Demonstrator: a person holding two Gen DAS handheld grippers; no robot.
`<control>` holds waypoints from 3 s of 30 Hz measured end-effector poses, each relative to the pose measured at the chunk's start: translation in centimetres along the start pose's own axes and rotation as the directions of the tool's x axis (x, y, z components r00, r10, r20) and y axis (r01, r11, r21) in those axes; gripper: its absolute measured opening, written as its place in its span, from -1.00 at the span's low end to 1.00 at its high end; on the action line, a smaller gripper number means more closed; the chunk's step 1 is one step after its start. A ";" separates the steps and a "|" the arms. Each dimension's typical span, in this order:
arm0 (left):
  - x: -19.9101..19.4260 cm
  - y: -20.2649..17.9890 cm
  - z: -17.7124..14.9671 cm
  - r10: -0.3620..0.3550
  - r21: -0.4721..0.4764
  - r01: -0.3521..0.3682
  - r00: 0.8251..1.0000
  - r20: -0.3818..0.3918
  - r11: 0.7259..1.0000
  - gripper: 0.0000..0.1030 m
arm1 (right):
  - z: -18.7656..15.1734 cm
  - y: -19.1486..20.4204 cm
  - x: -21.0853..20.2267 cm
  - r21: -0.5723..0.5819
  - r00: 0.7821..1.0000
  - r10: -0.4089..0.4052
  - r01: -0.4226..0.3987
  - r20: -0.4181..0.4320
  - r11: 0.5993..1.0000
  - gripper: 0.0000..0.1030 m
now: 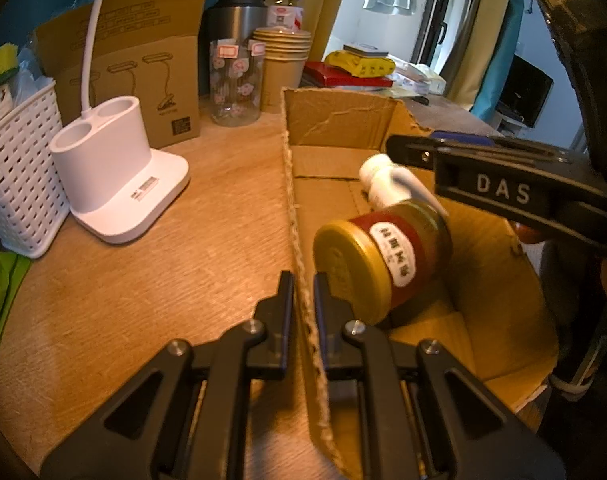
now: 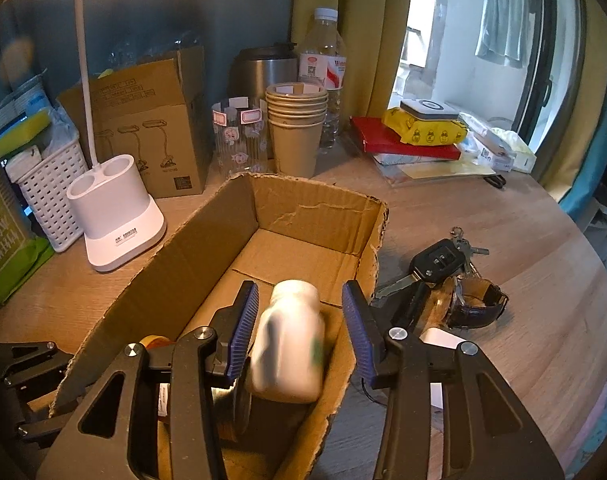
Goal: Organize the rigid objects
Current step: 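Carry the pill bottle into the box beside the tin and release, then move the right tool back and grasp the white earbud case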
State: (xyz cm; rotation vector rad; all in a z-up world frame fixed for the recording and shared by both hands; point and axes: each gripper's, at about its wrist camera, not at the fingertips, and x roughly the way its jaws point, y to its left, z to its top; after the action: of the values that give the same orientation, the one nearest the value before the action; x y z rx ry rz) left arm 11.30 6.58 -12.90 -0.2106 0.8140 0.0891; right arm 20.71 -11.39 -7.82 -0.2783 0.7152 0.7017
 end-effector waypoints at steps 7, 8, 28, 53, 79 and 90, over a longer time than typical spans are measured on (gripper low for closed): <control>0.1 0.0 0.0 0.001 0.001 -0.001 1.000 0.000 1.000 -0.81 | 0.0 -0.5 -1.1 0.022 1.000 0.011 -0.011 0.025 1.000 -0.03; 0.0 -0.1 0.0 0.001 0.000 -0.001 1.000 0.000 1.000 -0.81 | 0.0 -0.6 -1.4 0.027 0.999 0.007 -0.008 0.032 1.000 0.02; 0.1 -0.3 0.0 0.007 0.003 -0.007 1.000 0.000 1.000 -0.81 | -1.2 -7.8 -8.8 0.217 0.981 -0.099 0.061 0.167 0.974 0.24; 0.0 -0.3 0.0 0.008 0.004 -0.008 1.000 0.001 1.000 -0.81 | -6.4 -16.7 -9.3 0.380 0.971 -0.231 0.190 0.062 0.905 0.44; 0.1 -0.3 0.0 0.007 0.004 -0.007 1.000 0.001 1.000 -0.81 | -8.1 -13.8 -1.6 0.265 0.984 -0.139 0.164 -0.109 0.950 0.44; 0.0 -0.4 0.0 0.008 0.004 -0.008 1.000 0.001 1.000 -0.81 | -8.3 -13.3 0.1 0.227 0.974 -0.168 0.200 -0.155 0.953 0.38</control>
State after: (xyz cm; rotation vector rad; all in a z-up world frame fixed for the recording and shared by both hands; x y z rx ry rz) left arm 11.37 6.19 -12.87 -0.2033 0.8144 0.0950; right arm 25.52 -25.00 -13.98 -0.1666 0.8825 0.4147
